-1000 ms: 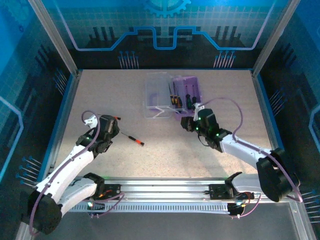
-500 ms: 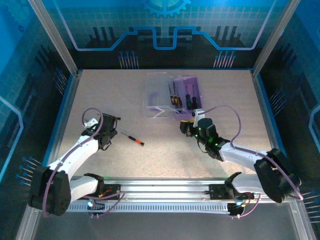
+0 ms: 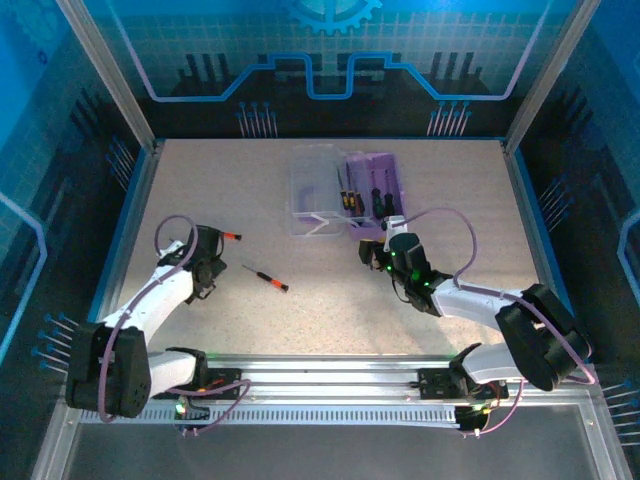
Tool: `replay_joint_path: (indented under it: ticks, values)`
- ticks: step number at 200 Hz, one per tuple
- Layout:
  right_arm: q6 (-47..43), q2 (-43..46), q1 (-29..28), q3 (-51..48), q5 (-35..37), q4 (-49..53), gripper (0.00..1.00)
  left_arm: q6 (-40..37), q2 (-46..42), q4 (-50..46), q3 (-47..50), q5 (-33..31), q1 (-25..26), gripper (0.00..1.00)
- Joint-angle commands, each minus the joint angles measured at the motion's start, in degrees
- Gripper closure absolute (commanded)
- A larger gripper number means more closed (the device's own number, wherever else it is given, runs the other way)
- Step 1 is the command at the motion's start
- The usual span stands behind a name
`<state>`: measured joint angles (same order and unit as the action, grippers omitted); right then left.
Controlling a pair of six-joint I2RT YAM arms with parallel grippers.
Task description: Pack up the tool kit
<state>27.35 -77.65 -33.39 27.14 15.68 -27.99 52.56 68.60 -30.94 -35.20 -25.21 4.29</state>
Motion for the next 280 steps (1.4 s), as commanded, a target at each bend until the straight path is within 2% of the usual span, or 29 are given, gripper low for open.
replay_joint_path:
  ticks: [1, 101, 141, 171, 197, 280]
  values:
    - [-0.2, 1.0, -0.5, 0.1, 3.4, -2.3, 0.45, -0.8, -2.3, -0.4, 2.2, 1.3, -1.5, 0.18]
    - [-0.1, 1.8, -0.1, -0.9, 6.0, -2.5, 0.44, -3.2, -3.8, 2.2, 2.8, 1.0, -2.7, 0.22]
    - [0.5, 2.6, -0.1, -0.4, 4.3, -0.6, 0.44, -4.6, 1.9, 3.4, 0.9, 1.7, -3.8, 0.23]
    - [0.7, 3.1, 0.0, -0.4, 4.1, -0.2, 0.44, -7.1, 8.6, 6.1, -0.9, 7.6, -5.5, 0.36]
    - [0.9, 3.1, 0.0, -0.3, 3.9, -0.2, 0.44, -7.6, 11.2, 6.4, -2.3, 8.1, -5.6, 0.37]
    - [1.0, 2.8, 0.0, 0.1, 3.1, 0.4, 0.44, -7.0, 2.8, 4.7, -1.9, 9.5, -5.5, 0.37]
